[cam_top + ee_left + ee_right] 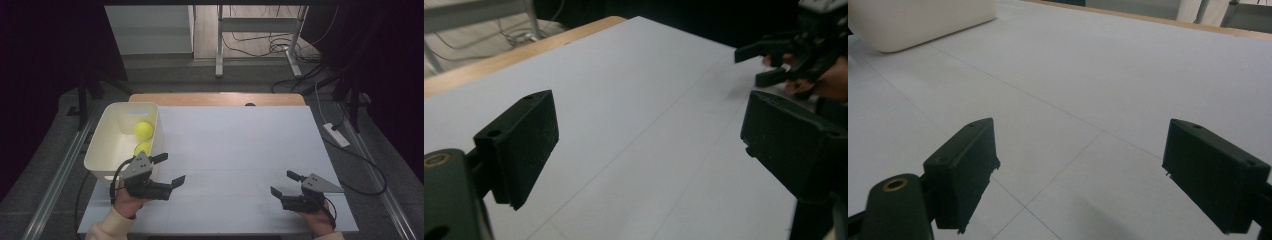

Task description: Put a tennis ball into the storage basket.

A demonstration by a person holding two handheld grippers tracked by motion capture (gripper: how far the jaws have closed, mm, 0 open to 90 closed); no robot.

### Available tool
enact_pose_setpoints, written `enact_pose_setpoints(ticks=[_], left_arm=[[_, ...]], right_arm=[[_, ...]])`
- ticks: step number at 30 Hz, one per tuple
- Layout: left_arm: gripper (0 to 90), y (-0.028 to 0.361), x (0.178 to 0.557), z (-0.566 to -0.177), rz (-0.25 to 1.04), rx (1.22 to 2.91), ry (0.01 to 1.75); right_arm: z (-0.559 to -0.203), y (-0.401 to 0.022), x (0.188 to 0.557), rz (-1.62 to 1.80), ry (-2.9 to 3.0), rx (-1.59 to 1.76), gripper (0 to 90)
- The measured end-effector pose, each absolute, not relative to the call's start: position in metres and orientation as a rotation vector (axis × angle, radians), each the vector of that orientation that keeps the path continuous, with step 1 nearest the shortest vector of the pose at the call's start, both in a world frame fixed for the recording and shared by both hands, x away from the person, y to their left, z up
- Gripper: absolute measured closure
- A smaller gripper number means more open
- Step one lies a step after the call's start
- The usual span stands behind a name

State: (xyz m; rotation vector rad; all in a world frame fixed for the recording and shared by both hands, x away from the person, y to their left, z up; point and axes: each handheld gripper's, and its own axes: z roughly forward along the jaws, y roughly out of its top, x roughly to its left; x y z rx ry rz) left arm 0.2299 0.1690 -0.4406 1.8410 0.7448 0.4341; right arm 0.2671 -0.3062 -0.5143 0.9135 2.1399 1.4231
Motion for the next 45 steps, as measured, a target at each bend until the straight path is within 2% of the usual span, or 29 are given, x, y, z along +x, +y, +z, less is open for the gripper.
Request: enact_pose_setpoints(ticks=[4,26,45], left_arm=[[10.3,0.165,0.221,-0.444,0.451,1.866,0.696],[10.2,0.176,0.22,-0.507,0.348,1.884,0.792],[10.2,0.175,0.223,-0.521,0.317,1.903,0.776]], right_arm=[[-0.515,-0.307,0.267,1.419,2.145,0.915,14.5],[-0.515,-0.306,0.266,1.419,2.148,0.911,14.4],[-0.517,-0.305,0.264,1.43,2.181,0.875,14.4]])
